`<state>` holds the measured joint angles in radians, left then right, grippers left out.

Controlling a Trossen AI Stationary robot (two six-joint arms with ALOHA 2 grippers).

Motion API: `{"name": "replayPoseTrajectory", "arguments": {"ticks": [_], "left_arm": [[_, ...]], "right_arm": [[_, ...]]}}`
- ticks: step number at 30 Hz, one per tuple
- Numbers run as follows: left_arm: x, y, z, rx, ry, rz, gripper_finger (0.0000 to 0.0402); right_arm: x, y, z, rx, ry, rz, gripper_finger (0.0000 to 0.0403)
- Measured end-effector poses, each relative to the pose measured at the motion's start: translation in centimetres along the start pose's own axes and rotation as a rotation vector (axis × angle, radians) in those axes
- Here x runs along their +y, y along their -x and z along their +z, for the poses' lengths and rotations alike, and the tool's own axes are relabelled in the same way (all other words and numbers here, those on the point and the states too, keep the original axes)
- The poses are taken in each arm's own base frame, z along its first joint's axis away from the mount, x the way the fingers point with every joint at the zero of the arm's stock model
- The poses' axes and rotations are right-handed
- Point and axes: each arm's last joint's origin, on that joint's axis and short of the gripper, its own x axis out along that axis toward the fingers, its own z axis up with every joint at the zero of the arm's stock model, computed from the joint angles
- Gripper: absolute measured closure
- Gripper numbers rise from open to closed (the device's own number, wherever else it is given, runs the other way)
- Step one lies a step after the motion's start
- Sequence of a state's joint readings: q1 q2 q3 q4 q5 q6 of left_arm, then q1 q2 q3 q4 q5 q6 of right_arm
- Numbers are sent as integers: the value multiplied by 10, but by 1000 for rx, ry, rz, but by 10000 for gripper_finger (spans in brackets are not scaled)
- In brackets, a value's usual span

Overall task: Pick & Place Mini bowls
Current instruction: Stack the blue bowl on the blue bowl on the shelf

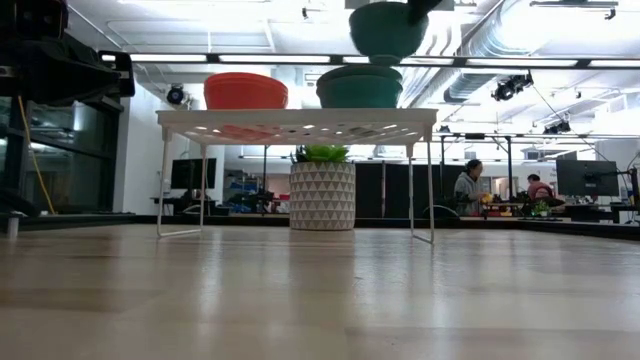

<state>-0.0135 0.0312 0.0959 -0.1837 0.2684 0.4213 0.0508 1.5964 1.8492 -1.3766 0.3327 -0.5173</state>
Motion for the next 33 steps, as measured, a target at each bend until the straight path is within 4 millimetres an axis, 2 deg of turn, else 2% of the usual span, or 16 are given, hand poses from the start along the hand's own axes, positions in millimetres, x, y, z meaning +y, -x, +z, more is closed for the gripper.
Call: {"name": "replayPoseTrajectory", "arguments": {"ticks": [4,9,15,24,33], "left_arm": [[0,0,0,0,0,0,401],[0,0,0,0,0,0,401],[0,0,0,0,0,0,401],[0,0,0,0,0,0,401],[0,0,0,0,0,0,401]], "right_arm": [[1,-8,4,-24,104,69,402],[1,-16,9,-12,209,69,402],[-1,-16,13,-87,304,71,402],[-17,-28,12,-152,279,103,402],[-20,-50,16,-89,277,143,402]]}}
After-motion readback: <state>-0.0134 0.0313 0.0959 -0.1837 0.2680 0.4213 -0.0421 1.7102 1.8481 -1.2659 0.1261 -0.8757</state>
